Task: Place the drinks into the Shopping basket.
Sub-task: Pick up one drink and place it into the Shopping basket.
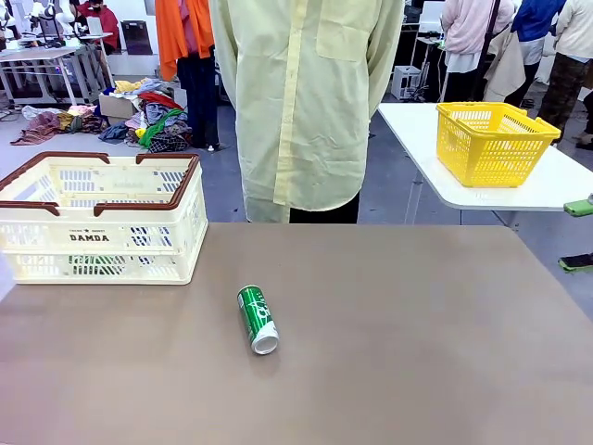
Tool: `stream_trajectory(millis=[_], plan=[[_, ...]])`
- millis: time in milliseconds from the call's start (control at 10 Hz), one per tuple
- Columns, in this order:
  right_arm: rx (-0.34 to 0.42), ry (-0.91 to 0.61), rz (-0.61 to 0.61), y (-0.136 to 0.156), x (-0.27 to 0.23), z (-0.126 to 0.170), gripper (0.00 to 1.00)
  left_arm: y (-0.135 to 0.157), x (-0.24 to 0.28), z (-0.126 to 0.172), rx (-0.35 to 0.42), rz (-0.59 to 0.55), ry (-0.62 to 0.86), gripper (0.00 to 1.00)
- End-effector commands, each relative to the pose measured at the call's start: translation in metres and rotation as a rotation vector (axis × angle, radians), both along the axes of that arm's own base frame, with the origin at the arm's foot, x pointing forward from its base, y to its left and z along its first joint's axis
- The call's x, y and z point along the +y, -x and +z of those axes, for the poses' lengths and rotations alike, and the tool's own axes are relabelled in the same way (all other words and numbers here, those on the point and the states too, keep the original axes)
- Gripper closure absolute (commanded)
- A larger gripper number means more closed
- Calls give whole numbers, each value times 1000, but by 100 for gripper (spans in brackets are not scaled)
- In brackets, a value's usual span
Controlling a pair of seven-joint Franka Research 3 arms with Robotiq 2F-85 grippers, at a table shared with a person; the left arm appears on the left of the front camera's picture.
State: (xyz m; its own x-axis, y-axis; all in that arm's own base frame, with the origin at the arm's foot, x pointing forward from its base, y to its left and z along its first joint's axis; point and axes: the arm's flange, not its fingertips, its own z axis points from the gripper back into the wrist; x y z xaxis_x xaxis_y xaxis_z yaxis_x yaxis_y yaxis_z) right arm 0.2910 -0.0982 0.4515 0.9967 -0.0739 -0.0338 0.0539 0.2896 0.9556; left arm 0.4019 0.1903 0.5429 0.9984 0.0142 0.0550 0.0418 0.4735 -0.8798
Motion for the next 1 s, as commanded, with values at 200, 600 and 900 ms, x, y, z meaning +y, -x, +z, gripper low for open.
stream_trajectory(millis=[200, 600, 900], plan=[[16, -18, -4, -2, -1, 7, 0, -63, -255, 76, 388, -317, -748, 0], [16, -18, -4, -2, -1, 7, 0, -69, -443, -1, 314, -255, -1140, 0], [16, -18, -4, -2, -1, 7, 0, -38, -487, -34, 5, -353, -1103, 0]])
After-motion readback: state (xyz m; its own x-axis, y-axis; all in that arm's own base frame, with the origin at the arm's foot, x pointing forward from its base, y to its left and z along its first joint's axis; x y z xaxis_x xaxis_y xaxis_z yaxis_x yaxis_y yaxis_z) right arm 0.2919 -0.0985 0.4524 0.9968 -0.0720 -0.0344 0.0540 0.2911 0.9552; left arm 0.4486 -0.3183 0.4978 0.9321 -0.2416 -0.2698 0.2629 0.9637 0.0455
